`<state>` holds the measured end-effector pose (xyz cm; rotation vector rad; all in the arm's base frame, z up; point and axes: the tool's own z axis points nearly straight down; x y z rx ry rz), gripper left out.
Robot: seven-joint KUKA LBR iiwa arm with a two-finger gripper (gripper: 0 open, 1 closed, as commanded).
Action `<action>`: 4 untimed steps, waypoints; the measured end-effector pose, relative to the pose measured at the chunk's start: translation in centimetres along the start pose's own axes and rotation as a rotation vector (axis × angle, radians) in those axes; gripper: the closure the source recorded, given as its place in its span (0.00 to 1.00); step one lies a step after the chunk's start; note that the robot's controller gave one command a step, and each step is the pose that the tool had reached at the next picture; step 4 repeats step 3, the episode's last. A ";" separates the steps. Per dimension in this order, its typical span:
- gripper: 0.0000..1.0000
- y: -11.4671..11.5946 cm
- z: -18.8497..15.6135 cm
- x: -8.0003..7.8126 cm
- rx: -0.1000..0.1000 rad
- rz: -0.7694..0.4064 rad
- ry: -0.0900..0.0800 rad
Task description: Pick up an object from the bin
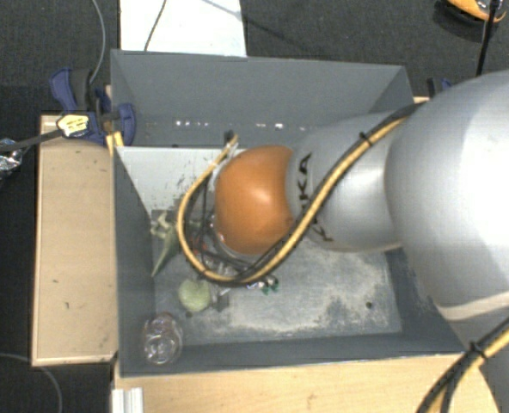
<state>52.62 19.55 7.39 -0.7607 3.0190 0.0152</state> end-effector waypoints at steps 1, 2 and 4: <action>1.00 2.0 -2.1 -0.1 0.002 -0.132 0.002; 1.00 2.6 -2.3 -0.7 0.001 -0.313 -0.004; 1.00 1.8 -15.9 -2.2 0.002 -0.162 -0.004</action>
Offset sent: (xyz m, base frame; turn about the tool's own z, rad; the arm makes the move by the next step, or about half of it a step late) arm -0.0028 0.0210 -0.0039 -0.0729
